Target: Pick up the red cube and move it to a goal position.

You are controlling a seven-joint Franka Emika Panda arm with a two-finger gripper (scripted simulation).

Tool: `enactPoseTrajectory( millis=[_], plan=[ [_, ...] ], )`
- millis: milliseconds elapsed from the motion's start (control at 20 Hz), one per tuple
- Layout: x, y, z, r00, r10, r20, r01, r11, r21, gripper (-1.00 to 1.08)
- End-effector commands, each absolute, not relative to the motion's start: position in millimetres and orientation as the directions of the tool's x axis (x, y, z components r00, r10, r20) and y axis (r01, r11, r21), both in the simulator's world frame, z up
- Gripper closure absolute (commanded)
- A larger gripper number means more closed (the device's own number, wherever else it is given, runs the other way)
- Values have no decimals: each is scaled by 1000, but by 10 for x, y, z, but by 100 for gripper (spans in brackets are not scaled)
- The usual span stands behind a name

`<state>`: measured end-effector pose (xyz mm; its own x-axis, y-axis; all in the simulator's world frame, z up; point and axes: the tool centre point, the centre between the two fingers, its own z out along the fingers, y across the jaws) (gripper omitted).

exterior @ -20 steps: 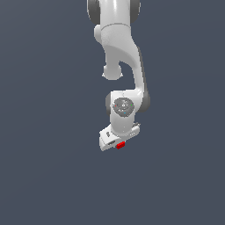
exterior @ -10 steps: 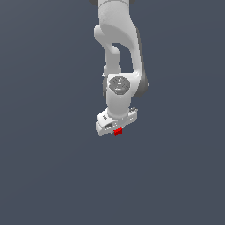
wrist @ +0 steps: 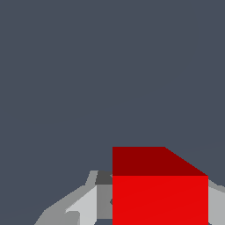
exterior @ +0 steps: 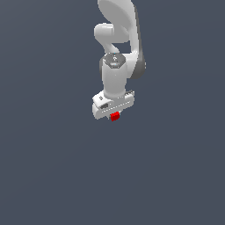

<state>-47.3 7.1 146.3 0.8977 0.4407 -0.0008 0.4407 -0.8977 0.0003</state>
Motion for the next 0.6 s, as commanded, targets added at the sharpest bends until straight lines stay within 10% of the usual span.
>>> enactPoseTrajectory(
  millis=[0, 550],
  plan=[
    [-591, 41, 1574, 898, 441, 0, 441, -898, 1, 108],
    [-852, -35, 1846, 898, 441, 0, 441, -898, 0, 108]
  ],
)
